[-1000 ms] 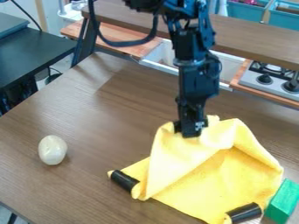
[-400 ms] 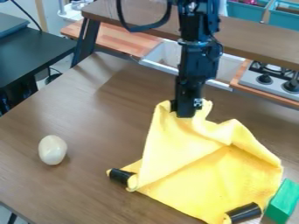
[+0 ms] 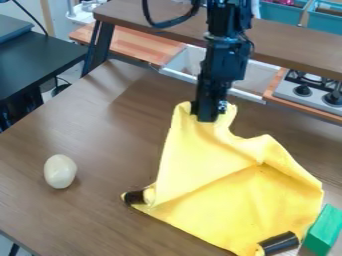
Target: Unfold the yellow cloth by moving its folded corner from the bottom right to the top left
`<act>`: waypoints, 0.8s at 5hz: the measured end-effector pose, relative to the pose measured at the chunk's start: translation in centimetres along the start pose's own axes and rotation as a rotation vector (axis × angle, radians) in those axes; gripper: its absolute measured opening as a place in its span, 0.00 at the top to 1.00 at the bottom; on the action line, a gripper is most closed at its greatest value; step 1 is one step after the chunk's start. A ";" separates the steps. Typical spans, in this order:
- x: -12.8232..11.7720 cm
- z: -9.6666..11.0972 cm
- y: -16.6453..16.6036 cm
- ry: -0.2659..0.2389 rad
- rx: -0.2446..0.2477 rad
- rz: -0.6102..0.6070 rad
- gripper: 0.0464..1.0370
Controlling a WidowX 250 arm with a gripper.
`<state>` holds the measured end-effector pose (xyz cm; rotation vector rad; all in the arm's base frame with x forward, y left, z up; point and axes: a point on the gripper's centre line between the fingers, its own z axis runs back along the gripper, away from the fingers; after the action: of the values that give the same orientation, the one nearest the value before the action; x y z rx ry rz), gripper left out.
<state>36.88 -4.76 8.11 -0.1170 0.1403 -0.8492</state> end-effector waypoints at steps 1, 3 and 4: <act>-0.1 0.0 0.6 0.008 0.040 0.018 0.97; -1.6 0.0 1.0 -0.057 0.189 0.151 0.97; -2.2 0.7 1.3 -0.104 0.225 0.200 0.97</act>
<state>36.52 -2.17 8.74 0.0633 -0.0410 -0.6526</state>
